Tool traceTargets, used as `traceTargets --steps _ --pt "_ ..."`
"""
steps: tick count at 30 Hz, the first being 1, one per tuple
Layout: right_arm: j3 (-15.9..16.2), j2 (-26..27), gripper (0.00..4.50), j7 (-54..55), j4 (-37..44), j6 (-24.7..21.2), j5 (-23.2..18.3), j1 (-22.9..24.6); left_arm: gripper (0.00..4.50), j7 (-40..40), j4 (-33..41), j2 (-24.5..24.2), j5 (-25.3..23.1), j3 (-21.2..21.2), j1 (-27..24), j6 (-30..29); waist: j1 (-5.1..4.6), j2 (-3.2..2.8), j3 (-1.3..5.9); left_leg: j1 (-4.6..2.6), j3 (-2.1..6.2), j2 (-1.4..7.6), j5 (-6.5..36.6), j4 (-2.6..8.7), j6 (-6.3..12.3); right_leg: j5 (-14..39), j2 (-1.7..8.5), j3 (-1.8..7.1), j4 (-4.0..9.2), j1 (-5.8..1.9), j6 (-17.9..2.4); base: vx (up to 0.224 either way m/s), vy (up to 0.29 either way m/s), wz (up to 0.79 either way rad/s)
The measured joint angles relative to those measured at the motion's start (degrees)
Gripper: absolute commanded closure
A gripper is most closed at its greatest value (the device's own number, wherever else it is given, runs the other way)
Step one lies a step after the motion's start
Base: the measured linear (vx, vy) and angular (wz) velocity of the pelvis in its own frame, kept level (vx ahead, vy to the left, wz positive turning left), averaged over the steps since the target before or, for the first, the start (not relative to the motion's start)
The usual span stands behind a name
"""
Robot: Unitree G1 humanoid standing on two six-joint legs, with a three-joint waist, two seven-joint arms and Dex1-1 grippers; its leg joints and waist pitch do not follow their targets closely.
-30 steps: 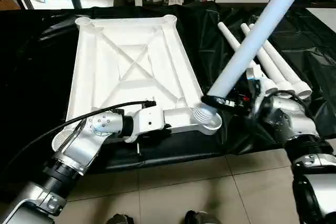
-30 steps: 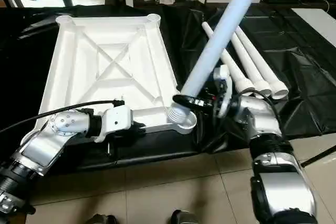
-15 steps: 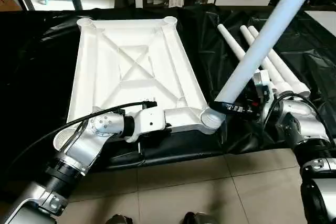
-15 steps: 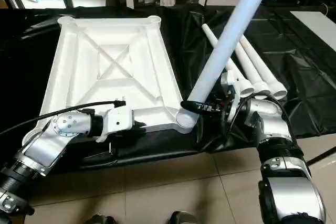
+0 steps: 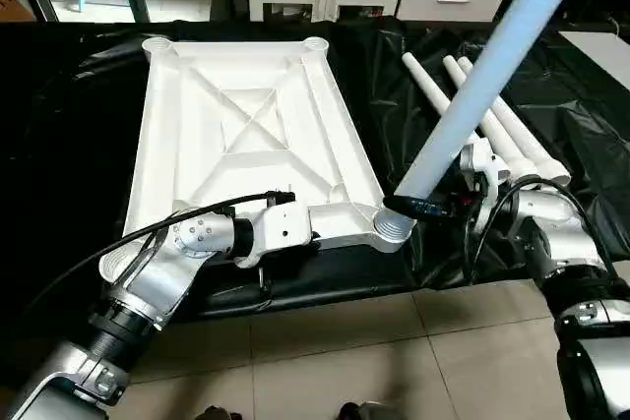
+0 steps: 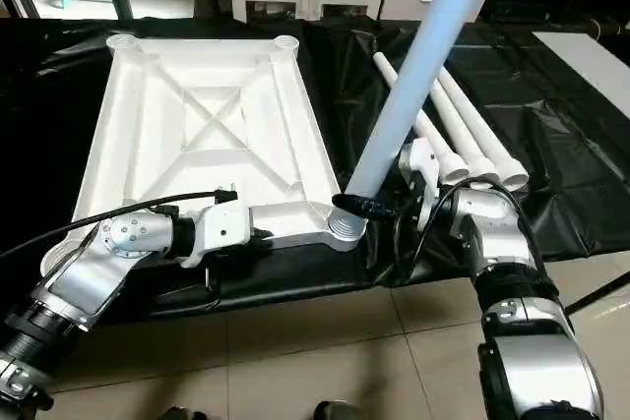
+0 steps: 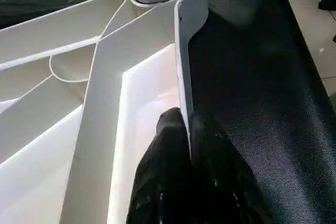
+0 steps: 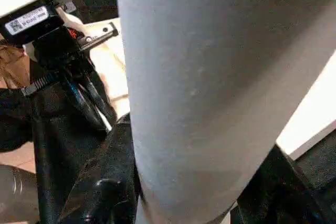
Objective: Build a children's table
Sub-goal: Insert table leg to table base
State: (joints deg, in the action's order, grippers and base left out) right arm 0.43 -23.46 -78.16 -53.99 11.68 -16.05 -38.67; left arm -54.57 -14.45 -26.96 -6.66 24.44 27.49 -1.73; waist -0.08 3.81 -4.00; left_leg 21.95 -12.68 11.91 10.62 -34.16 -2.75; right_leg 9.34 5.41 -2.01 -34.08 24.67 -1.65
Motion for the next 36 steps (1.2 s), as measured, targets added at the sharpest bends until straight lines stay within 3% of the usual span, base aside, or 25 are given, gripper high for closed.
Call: traceTargets --steps 5,8,11,21,24,27,30,33,36 --pt "-0.28 0.9 2.64 1.28 -0.77 2.16 0.15 1.23 4.5 0.13 -0.13 0.12 -0.6 0.17 -0.12 -0.27 -0.14 0.5 0.38 -0.19 0.1 0.01 0.02 0.0 -0.02 0.03 -0.01 -0.07 0.1 -0.32 0.04 0.0 0.0 0.0" --pt "-1.59 2.99 2.64 4.4 -1.2 3.31 -0.12 2.65 4.5 0.42 -0.46 0.1 -0.89 0.12 -0.71 -0.62 -0.74 0.71 0.53 -0.76 0.23 0.01 0.05 0.04 -0.07 0.45 -0.05 -0.1 0.15 -0.88 0.73 0.0 0.0 0.0" --pt "-2.34 4.53 2.64 7.14 -1.55 3.61 -0.46 3.41 4.5 0.57 -0.51 -0.06 -1.15 0.07 -0.96 -1.14 -1.24 0.87 0.64 -0.8 0.56 -0.04 0.06 0.04 -0.09 0.52 -0.12 -0.17 0.29 -0.99 0.83 0.0 0.0 0.0" --pt "-2.99 6.78 2.64 11.5 -1.72 4.96 -0.93 5.02 4.5 1.04 -0.51 -0.4 -1.58 -0.12 -1.21 -1.96 -1.96 0.78 0.62 -0.95 1.17 -0.18 0.07 0.16 -0.1 0.52 -0.24 -0.48 1.16 -1.06 0.84 0.0 0.0 0.0" --pt "-2.69 6.81 2.64 11.72 -1.72 4.95 -0.9 4.78 4.5 1.04 -0.51 -0.63 -1.86 -0.1 -1.16 -1.98 -2.15 0.49 0.54 -0.95 1.23 -0.19 0.08 0.16 -0.11 0.52 -0.24 -0.52 1.17 -1.04 0.84 0.0 0.0 0.0" --pt "-2.18 7.06 2.64 12.86 -1.72 4.92 -0.55 4.33 4.5 1.05 -0.53 -0.91 -2.36 0.01 -0.97 -2.11 -2.54 -0.11 0.48 -0.96 1.27 -0.21 0.08 0.16 -0.11 0.52 -0.24 -0.53 1.2 -1.06 0.84 0.0 0.0 0.0" --pt "-1.95 7.84 2.64 14.66 -1.71 4.92 -0.01 3.98 4.5 1.47 -0.84 -1.17 -2.77 0.01 -0.91 -2.32 -2.86 -1.49 0.52 -0.98 1.58 -0.24 0.08 0.24 -0.11 0.52 -0.25 -0.82 1.69 -1.16 0.84 0.0 0.0 0.0" --pt "-1.54 9.0 2.64 17.84 -1.56 4.92 0.47 3.62 4.5 2.57 -0.94 -1.19 -3.69 0.02 -0.85 -3.31 -3.3 -3.19 0.02 -1.4 2.28 -0.3 0.11 0.32 -0.14 0.55 -0.12 -1.74 2.56 -1.75 0.84 0.0 0.0 0.0" --pt "-0.61 10.16 2.64 21.61 -0.59 4.91 0.95 3.57 4.5 3.3 -1.04 -1.27 -4.55 -0.35 -0.71 -4.35 -3.8 -4.9 -0.86 -1.92 3.62 -0.34 0.18 0.79 -0.25 0.96 0.0 -3.64 4.05 -2.79 0.89 -0.018 0.003 -0.04"
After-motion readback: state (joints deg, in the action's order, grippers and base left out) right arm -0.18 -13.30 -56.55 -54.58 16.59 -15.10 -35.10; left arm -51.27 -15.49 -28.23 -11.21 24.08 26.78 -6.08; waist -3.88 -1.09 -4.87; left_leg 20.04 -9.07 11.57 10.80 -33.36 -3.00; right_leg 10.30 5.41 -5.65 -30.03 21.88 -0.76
